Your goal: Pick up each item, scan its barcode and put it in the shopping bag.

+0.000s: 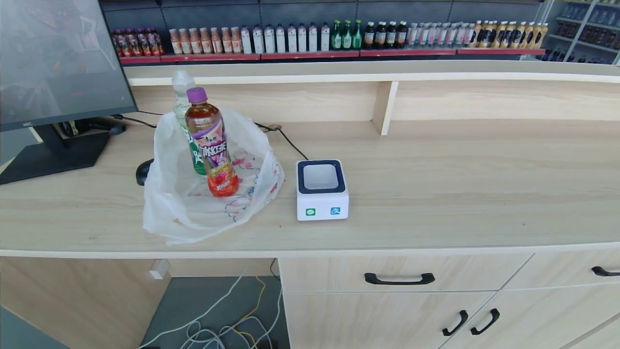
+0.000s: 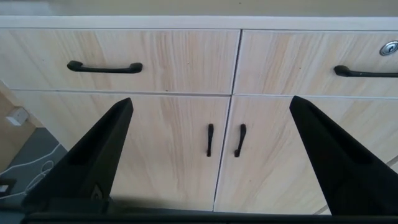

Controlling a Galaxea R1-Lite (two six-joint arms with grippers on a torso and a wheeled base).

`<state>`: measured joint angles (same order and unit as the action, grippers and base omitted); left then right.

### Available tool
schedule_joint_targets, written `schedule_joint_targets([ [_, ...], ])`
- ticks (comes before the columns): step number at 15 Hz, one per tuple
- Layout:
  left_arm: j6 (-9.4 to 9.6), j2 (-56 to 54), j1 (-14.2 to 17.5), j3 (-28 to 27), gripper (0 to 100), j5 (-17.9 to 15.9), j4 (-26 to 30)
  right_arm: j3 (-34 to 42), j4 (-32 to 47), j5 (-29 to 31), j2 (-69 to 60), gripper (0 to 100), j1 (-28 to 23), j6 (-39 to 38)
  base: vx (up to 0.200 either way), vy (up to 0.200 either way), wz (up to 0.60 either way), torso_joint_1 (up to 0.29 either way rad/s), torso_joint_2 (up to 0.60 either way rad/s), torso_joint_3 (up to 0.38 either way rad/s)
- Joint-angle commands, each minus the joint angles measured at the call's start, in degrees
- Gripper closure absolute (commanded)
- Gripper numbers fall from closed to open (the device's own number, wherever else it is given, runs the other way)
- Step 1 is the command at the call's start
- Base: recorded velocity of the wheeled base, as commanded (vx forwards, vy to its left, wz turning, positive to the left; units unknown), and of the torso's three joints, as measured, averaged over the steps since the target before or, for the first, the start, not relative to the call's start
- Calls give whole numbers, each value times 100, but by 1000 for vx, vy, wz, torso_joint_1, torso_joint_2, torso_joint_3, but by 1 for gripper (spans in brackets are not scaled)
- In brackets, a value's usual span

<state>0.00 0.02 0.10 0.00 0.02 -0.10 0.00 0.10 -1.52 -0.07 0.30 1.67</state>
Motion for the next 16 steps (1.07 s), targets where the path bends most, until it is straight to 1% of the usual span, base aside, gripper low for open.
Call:
schedule_joint_targets([
  [1, 0, -2, -1, 0, 0, 6, 1, 0, -1, -6, 7, 0, 5, 9, 0, 0, 0, 0, 0, 0],
  [10, -9, -2, -1, 0, 0, 6, 1, 0, -1, -6, 7, 0, 5, 9, 0, 0, 0, 0, 0, 0],
  [16, 18, -2, -1, 0, 0, -2, 1, 0, -1, -6, 7, 0, 5, 9, 0, 0, 0, 0, 0, 0],
])
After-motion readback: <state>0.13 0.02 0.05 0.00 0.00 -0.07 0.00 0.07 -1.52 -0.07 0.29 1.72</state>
